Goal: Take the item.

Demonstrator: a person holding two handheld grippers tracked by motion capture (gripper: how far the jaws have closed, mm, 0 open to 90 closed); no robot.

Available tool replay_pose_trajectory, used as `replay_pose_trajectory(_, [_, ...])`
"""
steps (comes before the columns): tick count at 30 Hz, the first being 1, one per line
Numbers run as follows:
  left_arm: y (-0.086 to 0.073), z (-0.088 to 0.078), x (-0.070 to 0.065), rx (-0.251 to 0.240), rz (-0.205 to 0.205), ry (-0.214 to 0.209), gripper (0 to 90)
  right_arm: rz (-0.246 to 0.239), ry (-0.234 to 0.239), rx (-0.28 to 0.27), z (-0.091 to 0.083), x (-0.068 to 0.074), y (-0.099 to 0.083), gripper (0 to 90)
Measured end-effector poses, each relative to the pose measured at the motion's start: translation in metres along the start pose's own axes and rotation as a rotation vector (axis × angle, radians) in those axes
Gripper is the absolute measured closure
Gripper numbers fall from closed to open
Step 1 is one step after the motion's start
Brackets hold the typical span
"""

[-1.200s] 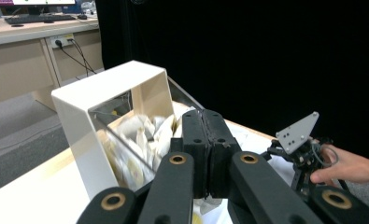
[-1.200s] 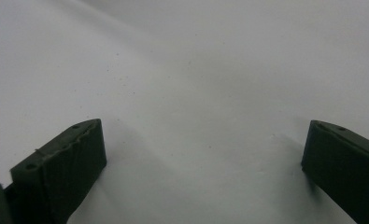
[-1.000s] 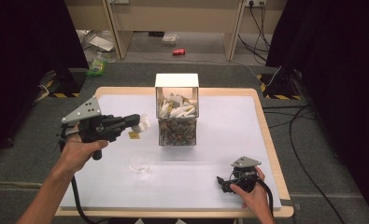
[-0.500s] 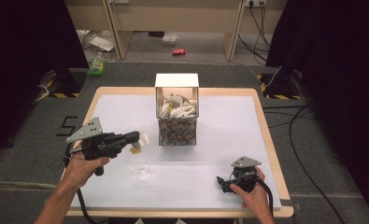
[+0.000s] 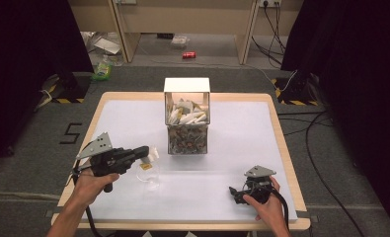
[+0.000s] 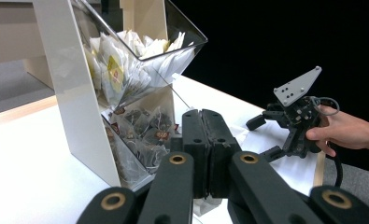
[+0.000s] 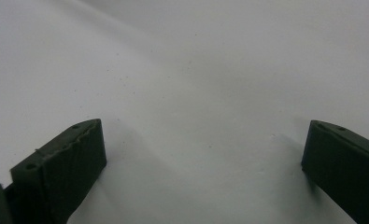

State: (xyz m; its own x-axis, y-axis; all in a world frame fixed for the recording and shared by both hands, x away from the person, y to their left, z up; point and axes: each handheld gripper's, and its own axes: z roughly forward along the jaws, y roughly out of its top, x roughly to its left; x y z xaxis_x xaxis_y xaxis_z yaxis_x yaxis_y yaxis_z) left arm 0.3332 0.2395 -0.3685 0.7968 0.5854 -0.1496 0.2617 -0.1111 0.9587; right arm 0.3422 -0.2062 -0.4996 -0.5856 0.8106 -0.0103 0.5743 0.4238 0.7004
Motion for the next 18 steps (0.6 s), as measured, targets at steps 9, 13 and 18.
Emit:
replay_pose_trajectory(9, [-0.011, -0.001, 0.003, -0.004, -0.013, 0.018, 88.3, 0.001, 0.000, 0.001, 0.000, 0.000, 0.000, 0.4])
replay_pose_trajectory(13, [-0.015, 0.001, 0.004, 0.006, -0.012, 0.023, 88.3, 0.001, 0.000, 0.000, 0.000, 0.000, 0.000, 0.4])
replay_pose_trajectory(18, [-0.021, 0.006, 0.002, 0.024, -0.006, 0.024, 88.3, 0.000, -0.001, 0.001, 0.000, 0.000, 0.000, 0.4])
